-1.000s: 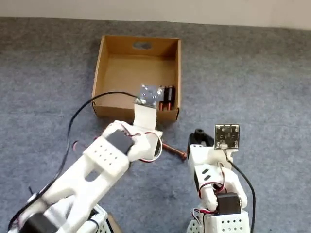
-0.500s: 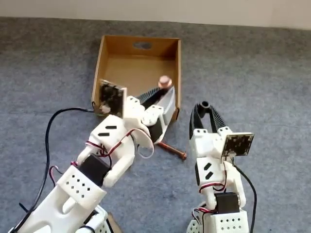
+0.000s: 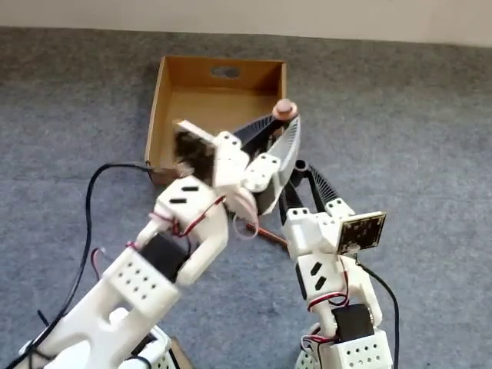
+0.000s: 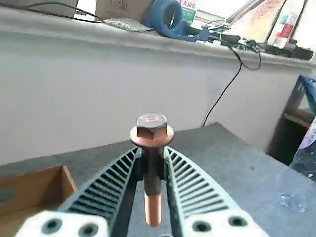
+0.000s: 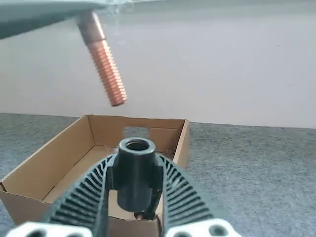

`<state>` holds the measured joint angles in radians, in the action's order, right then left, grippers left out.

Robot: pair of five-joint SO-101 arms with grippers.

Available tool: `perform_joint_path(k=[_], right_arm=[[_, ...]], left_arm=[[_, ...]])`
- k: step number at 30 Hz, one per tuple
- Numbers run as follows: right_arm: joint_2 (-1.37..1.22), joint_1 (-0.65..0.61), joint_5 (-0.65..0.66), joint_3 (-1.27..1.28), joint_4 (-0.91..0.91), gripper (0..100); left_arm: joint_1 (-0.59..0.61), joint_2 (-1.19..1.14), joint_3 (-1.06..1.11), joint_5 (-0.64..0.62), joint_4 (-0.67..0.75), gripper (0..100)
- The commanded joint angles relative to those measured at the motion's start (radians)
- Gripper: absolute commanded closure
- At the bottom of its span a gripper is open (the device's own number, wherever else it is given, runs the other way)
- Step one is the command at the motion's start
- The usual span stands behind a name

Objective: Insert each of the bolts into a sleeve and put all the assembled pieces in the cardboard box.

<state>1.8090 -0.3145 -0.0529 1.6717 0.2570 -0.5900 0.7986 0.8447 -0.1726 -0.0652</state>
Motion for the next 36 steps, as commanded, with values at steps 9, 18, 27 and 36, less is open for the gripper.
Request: perform_joint_path(k=[9, 18, 27, 36], right_arm=[[0.007, -0.005, -0.009, 0.082, -0.019, 99.2], [0.007, -0.005, -0.008, 0.084, -0.019, 99.2], [0.007, -0.005, -0.006, 0.097, -0.021, 99.2], [0.007, -0.005, -0.005, 0.097, -0.019, 99.2]], left_arm=[[-0.096, -0.087, -0.136, 0.084, -0.115, 99], [-0.093, -0.087, -0.134, 0.086, -0.199, 99], [-0.091, -0.004, -0.168, 0.084, -0.201, 99], [-0.042, 0.005, -0.101, 0.086, -0.199, 99]])
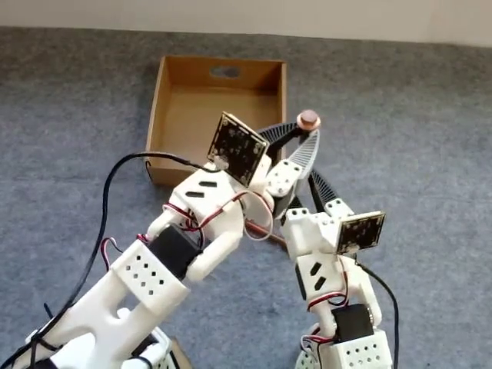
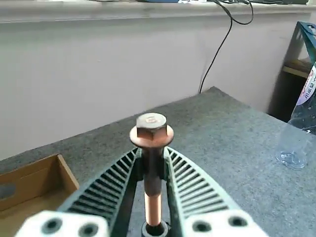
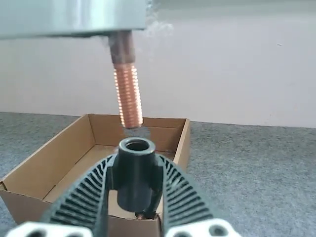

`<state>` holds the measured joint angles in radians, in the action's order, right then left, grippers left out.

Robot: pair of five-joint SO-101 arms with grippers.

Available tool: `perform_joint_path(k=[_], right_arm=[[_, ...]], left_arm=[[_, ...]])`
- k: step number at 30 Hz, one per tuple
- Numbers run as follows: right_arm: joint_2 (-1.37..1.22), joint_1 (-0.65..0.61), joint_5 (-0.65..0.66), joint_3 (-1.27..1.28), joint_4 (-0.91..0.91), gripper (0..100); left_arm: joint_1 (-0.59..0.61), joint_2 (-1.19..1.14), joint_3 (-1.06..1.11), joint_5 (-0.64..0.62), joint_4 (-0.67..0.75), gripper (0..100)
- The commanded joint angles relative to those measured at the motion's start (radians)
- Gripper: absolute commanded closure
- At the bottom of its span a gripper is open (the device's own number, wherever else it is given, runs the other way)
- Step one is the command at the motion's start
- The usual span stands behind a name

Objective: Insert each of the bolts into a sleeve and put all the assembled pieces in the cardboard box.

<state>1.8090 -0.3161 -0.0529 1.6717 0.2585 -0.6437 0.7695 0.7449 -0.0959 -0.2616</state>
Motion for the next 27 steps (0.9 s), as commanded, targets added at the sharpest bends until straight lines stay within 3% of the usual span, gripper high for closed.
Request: perform_joint_path(k=[1, 18, 24, 27], right_arm=[[0.007, -0.004, -0.005, 0.097, -0.021, 99.2], [0.007, -0.004, -0.005, 0.097, -0.021, 99.2], [0.007, -0.004, -0.005, 0.097, -0.021, 99.2], [0.007, -0.004, -0.005, 0.097, -0.021, 99.2]], left_arm=[[0.012, 0.035, 0.008, 0.009, -0.003, 99], [0.002, 0.033, 0.048, 0.012, -0.017, 99], [-0.016, 0.033, 0.041, 0.210, -0.101, 99], [-0.013, 0.033, 0.041, 0.224, -0.101, 99]])
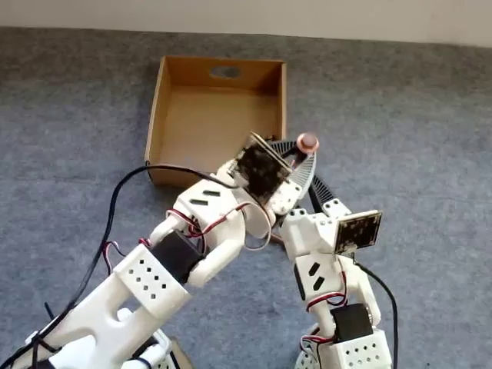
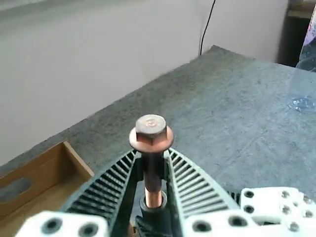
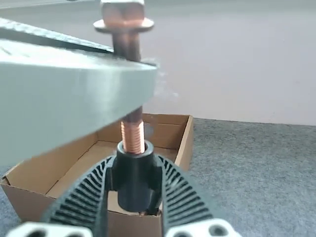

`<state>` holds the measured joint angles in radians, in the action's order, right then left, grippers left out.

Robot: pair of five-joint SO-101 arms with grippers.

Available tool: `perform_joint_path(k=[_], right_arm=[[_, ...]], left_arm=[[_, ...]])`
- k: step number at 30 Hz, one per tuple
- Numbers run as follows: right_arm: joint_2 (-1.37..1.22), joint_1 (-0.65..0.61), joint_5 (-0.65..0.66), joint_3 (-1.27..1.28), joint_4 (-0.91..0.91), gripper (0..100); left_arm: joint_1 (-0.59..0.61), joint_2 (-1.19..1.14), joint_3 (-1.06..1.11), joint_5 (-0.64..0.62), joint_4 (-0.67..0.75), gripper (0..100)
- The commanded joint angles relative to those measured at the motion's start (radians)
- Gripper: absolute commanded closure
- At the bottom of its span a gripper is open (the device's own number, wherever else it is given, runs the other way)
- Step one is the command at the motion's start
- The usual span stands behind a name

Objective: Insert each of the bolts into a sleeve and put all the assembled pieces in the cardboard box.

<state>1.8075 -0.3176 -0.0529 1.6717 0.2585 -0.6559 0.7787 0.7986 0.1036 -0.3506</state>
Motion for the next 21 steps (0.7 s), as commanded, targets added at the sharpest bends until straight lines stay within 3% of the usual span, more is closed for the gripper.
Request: perform_joint_path(k=[1, 3, 8, 13, 21], right_arm=[[0.008, -0.002, -0.005, 0.097, -0.021, 99.2], [0.008, -0.002, -0.005, 0.097, -0.021, 99.2], [0.008, -0.002, -0.005, 0.097, -0.021, 99.2], [0.008, -0.002, -0.005, 0.097, -0.021, 99.2], [0.008, -0.002, -0.005, 0.099, -0.021, 99.2]], left_arm=[[-0.001, 0.024, -0.013, 0.025, -0.012, 99], [-0.001, 0.024, -0.005, 0.006, -0.012, 99], [0.035, 0.016, -0.016, -0.212, -0.011, 99], [0.071, -0.120, -0.110, -0.224, -0.026, 99], [0.036, -0.225, -0.360, -0.226, -0.298, 99]])
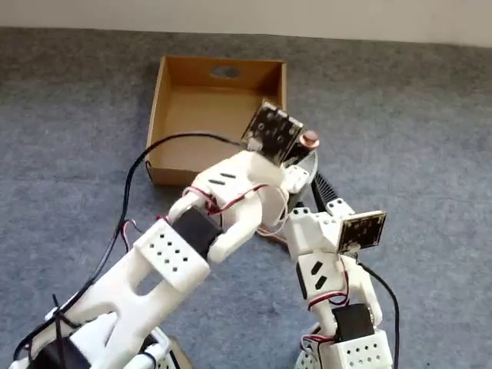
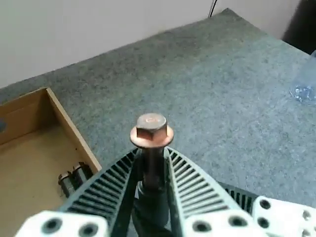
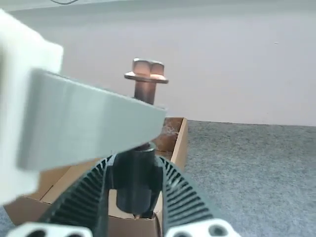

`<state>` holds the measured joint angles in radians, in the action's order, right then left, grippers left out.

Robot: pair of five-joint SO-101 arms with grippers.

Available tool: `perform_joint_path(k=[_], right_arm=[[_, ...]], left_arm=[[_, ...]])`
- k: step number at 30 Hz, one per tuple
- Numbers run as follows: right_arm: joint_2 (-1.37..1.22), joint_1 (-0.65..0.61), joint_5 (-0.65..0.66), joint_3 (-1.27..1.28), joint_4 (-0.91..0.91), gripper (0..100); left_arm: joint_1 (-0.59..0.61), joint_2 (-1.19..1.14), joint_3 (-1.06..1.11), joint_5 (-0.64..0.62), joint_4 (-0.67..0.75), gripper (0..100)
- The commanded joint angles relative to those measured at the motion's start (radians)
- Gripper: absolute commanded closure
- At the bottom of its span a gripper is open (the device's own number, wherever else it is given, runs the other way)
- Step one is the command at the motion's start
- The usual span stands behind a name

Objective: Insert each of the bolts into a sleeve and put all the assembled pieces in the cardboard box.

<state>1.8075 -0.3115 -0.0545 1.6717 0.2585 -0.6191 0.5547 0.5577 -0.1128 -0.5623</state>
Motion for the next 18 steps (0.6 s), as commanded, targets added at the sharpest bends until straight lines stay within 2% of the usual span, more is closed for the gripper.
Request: perform_joint_path(k=[1, 6, 13, 18], right_arm=[[0.008, -0.008, -0.003, 0.099, -0.021, 99.2], [0.008, -0.008, -0.003, 0.099, -0.021, 99.2], [0.008, -0.008, -0.003, 0.099, -0.019, 99.2], [0.008, -0.008, -0.003, 0.101, -0.019, 99.2]], left_arm=[[-0.001, 0.001, -0.134, -0.009, -0.120, 99], [0.007, 0.007, -0.156, -0.009, -0.218, 99], [0.002, 0.007, -0.156, -0.009, -0.235, 99], [0.007, 0.007, -0.147, -0.011, -0.235, 85]])
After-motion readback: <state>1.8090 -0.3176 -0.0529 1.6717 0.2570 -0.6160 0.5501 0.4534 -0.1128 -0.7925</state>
